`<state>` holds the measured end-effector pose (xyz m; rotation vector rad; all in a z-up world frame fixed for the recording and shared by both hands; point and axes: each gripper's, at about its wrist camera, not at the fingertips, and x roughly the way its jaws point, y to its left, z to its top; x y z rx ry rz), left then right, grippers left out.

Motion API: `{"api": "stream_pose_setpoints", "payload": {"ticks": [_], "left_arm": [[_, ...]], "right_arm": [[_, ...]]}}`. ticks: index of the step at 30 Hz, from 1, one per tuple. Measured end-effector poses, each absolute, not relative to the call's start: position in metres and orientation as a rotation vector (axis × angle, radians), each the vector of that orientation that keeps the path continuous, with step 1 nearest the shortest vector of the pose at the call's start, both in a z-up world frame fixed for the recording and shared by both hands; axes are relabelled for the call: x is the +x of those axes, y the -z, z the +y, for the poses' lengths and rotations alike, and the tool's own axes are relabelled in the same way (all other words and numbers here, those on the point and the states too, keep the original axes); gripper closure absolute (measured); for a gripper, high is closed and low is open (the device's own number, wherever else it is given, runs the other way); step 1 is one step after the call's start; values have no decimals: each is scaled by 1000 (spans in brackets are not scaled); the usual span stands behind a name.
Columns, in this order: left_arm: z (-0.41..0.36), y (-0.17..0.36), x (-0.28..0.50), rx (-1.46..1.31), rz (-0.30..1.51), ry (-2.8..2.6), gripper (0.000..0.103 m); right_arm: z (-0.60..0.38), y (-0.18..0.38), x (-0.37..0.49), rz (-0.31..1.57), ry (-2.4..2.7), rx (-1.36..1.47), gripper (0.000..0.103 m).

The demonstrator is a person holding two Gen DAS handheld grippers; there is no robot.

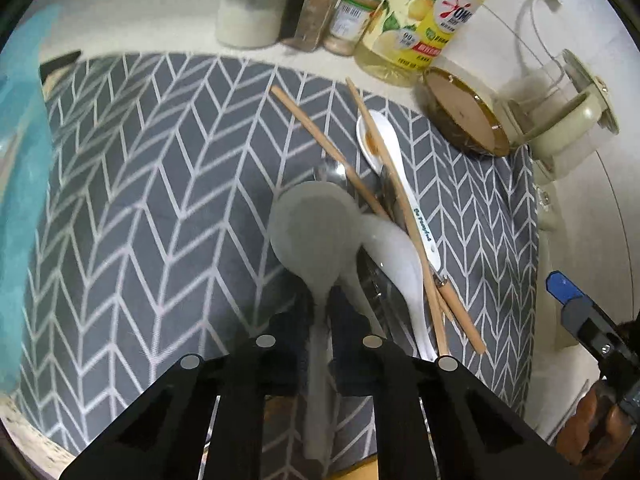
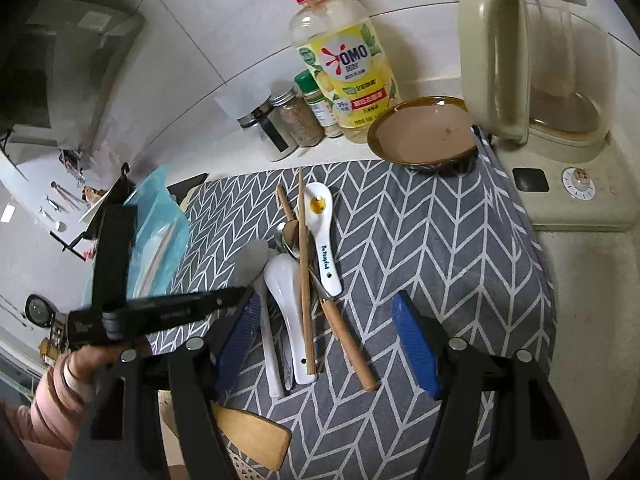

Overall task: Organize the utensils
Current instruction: 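Move both open tools back over the remaining utensils on the mat, then grasp a white spoon with the left tool while the right grasps a white spoon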

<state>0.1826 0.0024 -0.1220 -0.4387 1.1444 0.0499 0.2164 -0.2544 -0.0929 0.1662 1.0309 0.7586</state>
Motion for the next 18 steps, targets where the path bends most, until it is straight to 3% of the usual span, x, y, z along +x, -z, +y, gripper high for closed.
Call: {"api": "stream_pose_setpoints", "payload": {"ticks": [7, 12, 13, 17, 18], "left_arm": [[36, 114, 149, -641, 1092, 46, 93], [43, 110, 134, -610, 1081, 14, 93], [44, 109, 132, -614, 1074, 19, 93], [39, 101, 129, -587, 1043, 44, 93], [39, 100, 129, -584, 1041, 45, 93]], "right_arm": [[-244, 111, 214, 1032, -817, 178, 37], [-226, 121, 232, 962, -842, 175, 37], [-222, 124, 240, 955, -840, 179, 41], [-190, 135, 284, 941, -856, 137, 69], [-181, 138, 295, 948, -865, 121, 69]]}}
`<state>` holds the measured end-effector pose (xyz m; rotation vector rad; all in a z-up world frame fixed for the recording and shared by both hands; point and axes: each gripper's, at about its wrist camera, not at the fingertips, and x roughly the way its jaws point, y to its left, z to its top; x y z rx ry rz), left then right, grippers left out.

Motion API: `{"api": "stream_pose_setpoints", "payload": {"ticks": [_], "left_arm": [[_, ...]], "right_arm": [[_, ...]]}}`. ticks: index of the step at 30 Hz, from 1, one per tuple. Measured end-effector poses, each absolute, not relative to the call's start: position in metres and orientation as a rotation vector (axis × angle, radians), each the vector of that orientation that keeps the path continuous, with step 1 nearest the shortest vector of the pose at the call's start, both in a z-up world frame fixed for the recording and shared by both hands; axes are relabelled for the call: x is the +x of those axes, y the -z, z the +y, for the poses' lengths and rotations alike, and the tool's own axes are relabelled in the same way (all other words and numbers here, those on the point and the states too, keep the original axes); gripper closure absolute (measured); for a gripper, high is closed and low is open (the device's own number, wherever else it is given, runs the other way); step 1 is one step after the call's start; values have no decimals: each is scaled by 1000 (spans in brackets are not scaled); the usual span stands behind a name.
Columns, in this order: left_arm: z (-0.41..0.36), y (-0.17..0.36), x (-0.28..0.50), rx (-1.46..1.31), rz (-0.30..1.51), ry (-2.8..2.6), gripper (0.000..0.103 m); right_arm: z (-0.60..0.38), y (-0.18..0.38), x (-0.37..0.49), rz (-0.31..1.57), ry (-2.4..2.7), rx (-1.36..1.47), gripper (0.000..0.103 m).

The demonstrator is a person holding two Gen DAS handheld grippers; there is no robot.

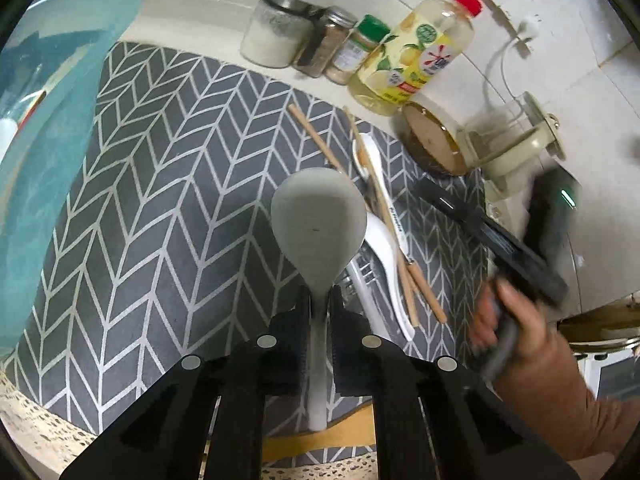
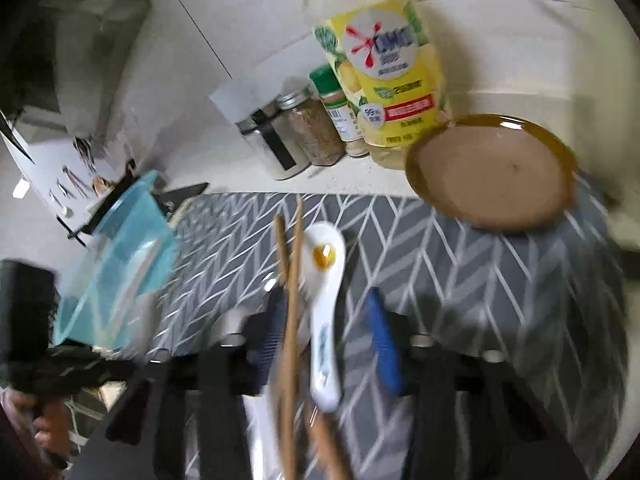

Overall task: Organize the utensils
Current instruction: 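Grasp a white spoon with the left tool while the right grasps a white spoon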

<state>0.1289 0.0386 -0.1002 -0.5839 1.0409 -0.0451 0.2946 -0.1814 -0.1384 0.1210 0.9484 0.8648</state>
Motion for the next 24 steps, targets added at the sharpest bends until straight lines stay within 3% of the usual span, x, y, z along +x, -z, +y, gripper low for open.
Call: {"api": "stream_pose_setpoints", "payload": {"ticks": [6, 8, 11, 24], "left_arm": [[39, 86, 124, -584, 993, 68, 93], [40, 80, 122, -581, 970, 83, 93], [43, 75, 121, -573, 941, 94, 93], [48, 56, 127, -539, 890, 151, 93]], "right_arm": [[-128, 155, 329, 981, -921, -42, 70], [-111, 156, 323, 919, -929, -160, 89], [-105, 152, 315, 873, -910, -204, 96], [-194, 84, 285, 649, -803, 120, 96]]}}
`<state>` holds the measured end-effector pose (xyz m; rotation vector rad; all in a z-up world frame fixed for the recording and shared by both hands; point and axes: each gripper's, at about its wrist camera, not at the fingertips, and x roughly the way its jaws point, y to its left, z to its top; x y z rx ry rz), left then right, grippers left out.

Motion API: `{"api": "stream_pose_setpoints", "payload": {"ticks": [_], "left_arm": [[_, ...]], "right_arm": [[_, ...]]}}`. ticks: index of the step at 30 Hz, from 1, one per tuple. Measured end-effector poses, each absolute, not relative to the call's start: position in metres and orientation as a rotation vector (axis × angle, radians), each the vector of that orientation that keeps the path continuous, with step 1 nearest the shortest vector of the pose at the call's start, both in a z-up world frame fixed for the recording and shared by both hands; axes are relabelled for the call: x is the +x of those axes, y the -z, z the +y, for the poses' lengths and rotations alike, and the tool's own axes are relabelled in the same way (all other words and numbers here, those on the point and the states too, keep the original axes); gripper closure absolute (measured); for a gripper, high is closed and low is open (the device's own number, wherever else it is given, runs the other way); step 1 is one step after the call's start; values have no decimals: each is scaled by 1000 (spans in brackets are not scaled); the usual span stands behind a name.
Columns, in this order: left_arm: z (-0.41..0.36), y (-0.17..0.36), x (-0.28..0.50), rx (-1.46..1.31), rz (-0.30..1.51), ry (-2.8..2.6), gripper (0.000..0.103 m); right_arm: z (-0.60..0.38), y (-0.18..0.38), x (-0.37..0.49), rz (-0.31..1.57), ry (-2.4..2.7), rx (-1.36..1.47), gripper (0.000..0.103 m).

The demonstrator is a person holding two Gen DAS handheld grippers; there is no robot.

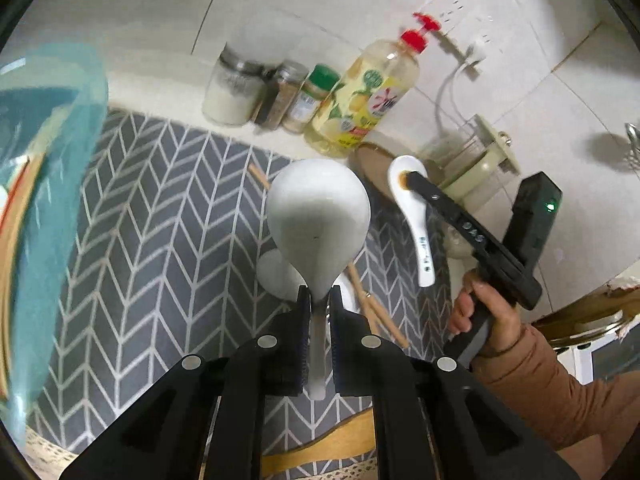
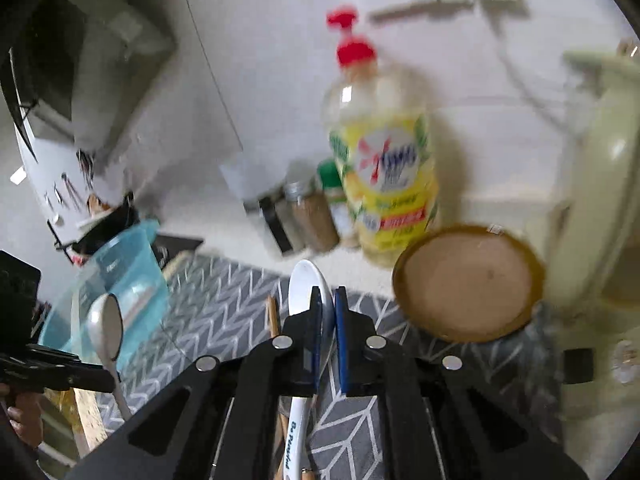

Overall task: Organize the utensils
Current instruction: 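Grasp a white spoon with the left tool while the right grasps a white spoon, then carry both white spoons into the blue basket and open both tools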

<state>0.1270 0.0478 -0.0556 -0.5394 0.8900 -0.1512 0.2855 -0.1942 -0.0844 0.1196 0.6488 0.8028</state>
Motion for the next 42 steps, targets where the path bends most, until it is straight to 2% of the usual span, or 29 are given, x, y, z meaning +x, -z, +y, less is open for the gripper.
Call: {"api": "stream_pose_setpoints", "payload": {"ticks": [8, 15, 22, 28, 35, 38, 42], "left_arm": [[95, -4, 99, -505, 819, 106, 93], [188, -37, 60, -433, 819, 4, 93], [285, 5, 44, -387, 1014, -40, 93], [315, 61, 68, -375, 1206, 21, 93], [303, 84, 97, -346, 1314, 55, 93], [302, 91, 100, -356, 1325, 48, 92], [303, 89, 101, -380, 1311, 24, 91]], "right_arm": [[-184, 4, 261, 551, -832, 159, 96], [-70, -31, 225, 620, -987, 237, 96], [64, 6, 188, 875, -1010, 266, 96], [151, 59, 171, 1096, -872, 73, 96], [188, 94, 178, 1249, -726, -98, 95], [188, 101, 182, 1302, -658, -138, 91], [181, 90, 184, 1267, -665, -122, 90]]}}
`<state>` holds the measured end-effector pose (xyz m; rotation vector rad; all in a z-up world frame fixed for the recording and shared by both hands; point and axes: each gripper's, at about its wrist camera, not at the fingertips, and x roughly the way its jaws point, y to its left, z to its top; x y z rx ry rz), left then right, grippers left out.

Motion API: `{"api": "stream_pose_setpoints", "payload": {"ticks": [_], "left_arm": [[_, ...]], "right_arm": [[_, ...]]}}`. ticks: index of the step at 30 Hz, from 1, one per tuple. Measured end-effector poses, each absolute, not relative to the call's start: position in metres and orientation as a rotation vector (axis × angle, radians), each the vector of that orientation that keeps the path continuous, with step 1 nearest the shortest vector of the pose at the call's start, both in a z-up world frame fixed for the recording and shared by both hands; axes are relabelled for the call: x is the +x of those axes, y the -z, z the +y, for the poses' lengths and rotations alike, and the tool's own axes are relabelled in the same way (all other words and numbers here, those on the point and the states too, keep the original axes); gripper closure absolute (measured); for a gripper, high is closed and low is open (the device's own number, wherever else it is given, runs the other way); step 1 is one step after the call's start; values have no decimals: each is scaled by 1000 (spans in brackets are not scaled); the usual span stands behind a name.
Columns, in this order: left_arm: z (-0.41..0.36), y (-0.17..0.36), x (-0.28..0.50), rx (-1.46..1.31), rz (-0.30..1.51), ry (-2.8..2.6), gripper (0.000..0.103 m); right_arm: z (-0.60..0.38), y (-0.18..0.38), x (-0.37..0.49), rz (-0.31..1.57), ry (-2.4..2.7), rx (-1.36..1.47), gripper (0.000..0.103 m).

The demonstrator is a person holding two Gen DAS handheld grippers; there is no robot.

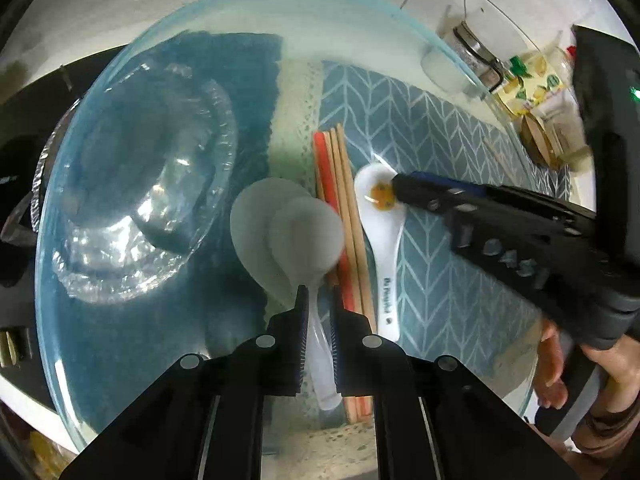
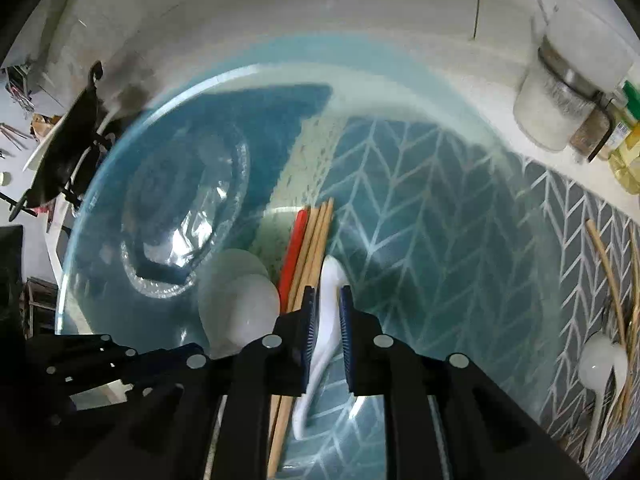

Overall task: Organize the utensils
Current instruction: 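Carry both white spoons into the blue basket and open both tools, then grasp a white ladle with the left tool while the right grasps a printed spoon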

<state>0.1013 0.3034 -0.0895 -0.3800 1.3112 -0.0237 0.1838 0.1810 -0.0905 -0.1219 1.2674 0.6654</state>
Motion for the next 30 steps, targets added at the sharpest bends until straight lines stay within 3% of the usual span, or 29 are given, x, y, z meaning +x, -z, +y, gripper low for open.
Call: {"api": "stream_pose_setpoints", "payload": {"ticks": [3, 5, 7, 8, 9, 10, 11, 12, 15, 21, 24, 26, 30], "left_arm": [[301, 71, 99, -373, 1273, -9, 91], [290, 40, 94, -370, 1200, -7, 83], [272, 2, 87, -348, 1098, 12, 63], [259, -19, 81, -329, 1040, 26, 55], [248, -32, 78, -317, 1004, 43, 52], [231, -49, 75, -303, 960, 80, 47], [212, -60, 72, -294, 929, 111, 44], [201, -65, 68, -286, 910, 128, 39], [144, -55, 68, -239, 904, 179, 37], [68, 47, 89, -387, 1106, 210, 37], [49, 82, 96, -453, 1161, 160, 38], [46, 87, 98, -466, 1162, 127, 38], [41, 85, 105, -444, 1141, 64, 37]], "right_arm": [[167, 61, 188, 1195, -709, -92, 90], [145, 19, 191, 1091, -789, -22, 90], [121, -21, 195, 981, -881, 48, 90], [98, -48, 193, 888, -938, 80, 84], [75, -69, 191, 802, -970, 91, 78], [42, -91, 188, 695, -981, 91, 62], [21, -102, 188, 629, -975, 86, 38], [-7, -110, 187, 558, -958, 79, 35], [-71, -96, 200, 498, -903, 51, 35], [-160, 23, 227, 769, -742, 2, 36], [-169, 70, 210, 807, -758, -88, 46], [-162, 95, 200, 816, -775, -166, 56], [-147, 122, 197, 825, -802, -267, 65]]}}
